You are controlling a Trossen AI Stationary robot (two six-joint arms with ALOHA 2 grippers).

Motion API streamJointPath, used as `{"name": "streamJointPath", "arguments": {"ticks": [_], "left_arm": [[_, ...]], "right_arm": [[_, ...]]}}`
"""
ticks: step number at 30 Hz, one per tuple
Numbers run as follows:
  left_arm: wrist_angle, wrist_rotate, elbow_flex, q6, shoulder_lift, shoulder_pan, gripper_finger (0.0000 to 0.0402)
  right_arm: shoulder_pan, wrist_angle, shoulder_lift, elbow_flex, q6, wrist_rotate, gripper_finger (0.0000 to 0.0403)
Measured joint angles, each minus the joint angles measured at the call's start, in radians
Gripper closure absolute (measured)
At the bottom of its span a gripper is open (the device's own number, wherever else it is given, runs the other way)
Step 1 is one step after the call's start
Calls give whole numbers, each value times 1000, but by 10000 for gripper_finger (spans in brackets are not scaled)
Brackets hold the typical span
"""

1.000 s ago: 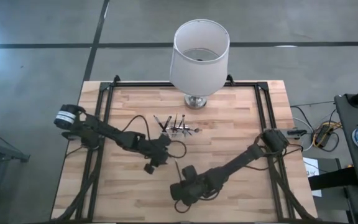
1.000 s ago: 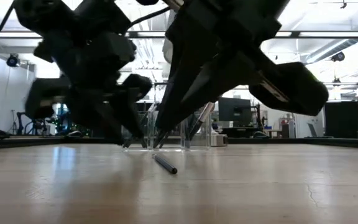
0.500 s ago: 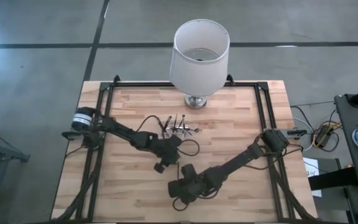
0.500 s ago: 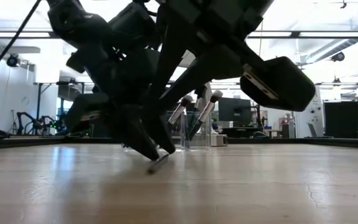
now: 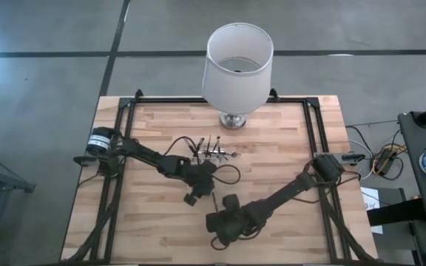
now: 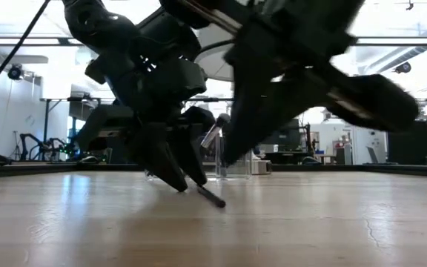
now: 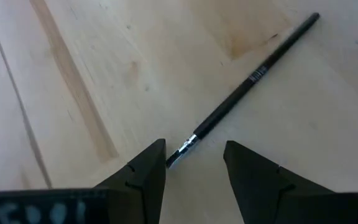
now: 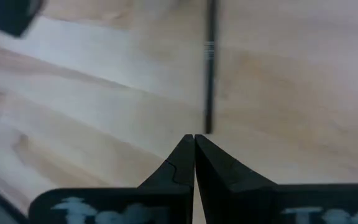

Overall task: Put items in baskets/containers
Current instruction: Put the eyeshadow brush into the transparent organizer

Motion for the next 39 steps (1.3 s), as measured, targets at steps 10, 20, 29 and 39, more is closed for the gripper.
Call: {"name": "streamJointPath", "arguments": {"ticks": [10,20,29,39], "left_arm": [[-85,15,0,-183,-7,-5,239],[-176,17,-3,-454,-7,-45,252],[-202,20,-4,-601,-8,-73,273],[-212,20,-5,-646,-8,-111,286]], "right_arm": [[9,-68,-11,2,72,36,394],[-1,-110,-12,2,97,37,394],[1,-107,-12,2,101,28,394],[-2,-109,-14,-2,106,21,394]]}}
